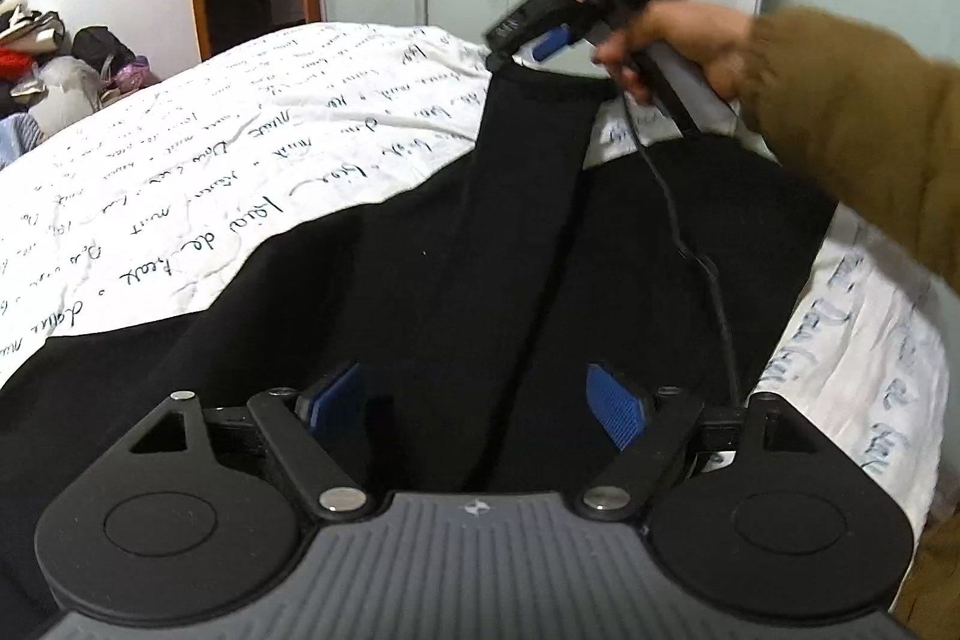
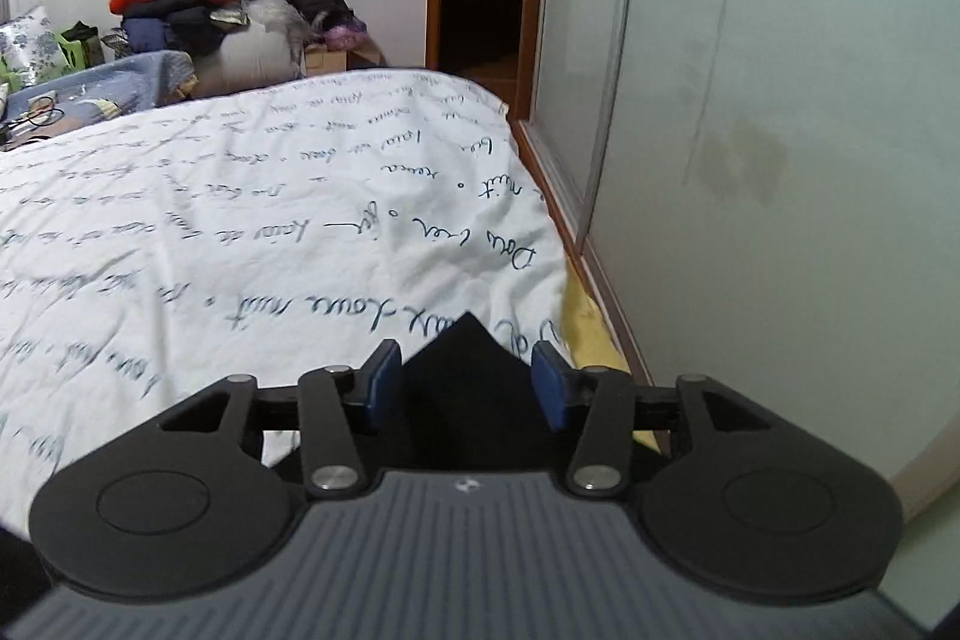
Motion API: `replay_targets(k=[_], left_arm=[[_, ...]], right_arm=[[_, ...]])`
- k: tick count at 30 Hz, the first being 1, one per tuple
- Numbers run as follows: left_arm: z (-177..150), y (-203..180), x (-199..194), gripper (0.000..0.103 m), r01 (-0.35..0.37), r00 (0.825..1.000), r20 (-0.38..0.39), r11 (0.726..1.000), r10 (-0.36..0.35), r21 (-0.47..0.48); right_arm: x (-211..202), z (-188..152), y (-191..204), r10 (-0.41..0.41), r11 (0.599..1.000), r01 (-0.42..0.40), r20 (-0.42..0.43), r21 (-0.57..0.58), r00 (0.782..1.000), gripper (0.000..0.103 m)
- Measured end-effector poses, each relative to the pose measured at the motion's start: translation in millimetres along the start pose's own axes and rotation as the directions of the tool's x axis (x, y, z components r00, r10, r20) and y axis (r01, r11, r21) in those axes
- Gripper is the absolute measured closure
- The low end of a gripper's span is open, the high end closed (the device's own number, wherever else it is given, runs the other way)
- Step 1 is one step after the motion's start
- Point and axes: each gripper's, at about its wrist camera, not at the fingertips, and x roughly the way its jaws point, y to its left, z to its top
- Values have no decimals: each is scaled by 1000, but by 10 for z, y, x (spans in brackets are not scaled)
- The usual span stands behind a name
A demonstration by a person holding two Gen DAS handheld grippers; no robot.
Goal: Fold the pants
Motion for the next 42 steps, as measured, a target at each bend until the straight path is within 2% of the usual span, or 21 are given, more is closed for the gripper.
replay_targets(k=[2, 4, 5, 6, 7, 8, 9, 11, 12, 14, 19, 23, 26, 29, 31, 34, 38, 42], left_arm=[[20, -8, 9, 21, -16, 1000, 1, 1000, 16, 2], [38, -5, -7, 21, -22, 1000, 10, 1000, 22, 1], [44, 6, -7, 22, -22, 1000, 13, 1000, 22, -5], [49, 19, -14, 29, -15, 1000, 16, 1000, 15, -13], [51, 34, -22, 37, -1, 1000, 12, 1000, 2, -23], [59, 48, -2, 58, 13, 1000, -5, 999, -13, -32], [66, 70, 25, 68, 13, 1000, -22, 999, -14, -48], [67, 90, 36, 76, -5, 1000, -20, 998, 4, -62], [70, 97, 29, 86, -5, 1000, -14, 997, 4, -71], [84, 103, 3, 93, 5, 1000, -5, 996, -5, -89], [106, -17, -103, 96, -37, 998, 44, 999, 39, -31], [116, -125, -254, 96, -22, 996, 87, 1000, 21, 15], [100, -251, -316, 96, -12, 996, 84, 997, 5, 76], [24, -404, -290, 96, -30, 997, 77, 988, 19, 149], [-25, -462, -246, 96, -37, 998, 62, 986, 28, 162], [-69, -487, -216, 96, -26, 999, 44, 986, 19, 166], [-76, -464, -281, 96, -16, 999, 52, 989, 8, 147], [-159, -528, -350, 96, -7, 998, 69, 981, -6, 192]], right_arm=[[138, 35, 11, -16, 1000, 16, -14, -6, 1000, 50], [189, 21, 30, -16, 1000, 16, -33, -15, 999, 54], [222, 21, 28, -5, 1000, 4, -48, -13, 999, 80], [195, 19, 10, 6, 1000, -6, -56, -1, 998, 98], [139, 11, -10, 9, 1000, -9, -45, 11, 999, 98], [75, 1, -17, 9, 1000, -9, -20, 7, 1000, 98], [-15, -7, -30, 6, 1000, -6, -1, 2, 1000, 98], [-221, -19, -111, 17, 999, -18, 44, 33, 999, 98], [-334, -18, -162, 23, 998, -26, 68, 52, 997, 98], [-560, -6, -250, 28, 997, -36, 115, 70, 993, 98], [-1188, 27, -530, 48, 986, -85, 245, 141, 968, 98], [-1709, -47, -840, 72, 960, -158, 342, 231, 937, 98], [-1995, -239, -1076, 73, 937, -195, 383, 290, 921, 98], [-2099, -544, -1289, 43, 918, -179, 360, 354, 932, 98], [-2053, -818, -1424, 19, 901, -147, 302, 407, 953, 98], [-1932, -1258, -1635, 8, 838, -126, 219, 531, 976, 98], [-1984, -1598, -1746, 8, 787, -148, 230, 599, 973, 98], [-2151, -1714, -1699, -18, 795, -153, 275, 586, 961, 98]])
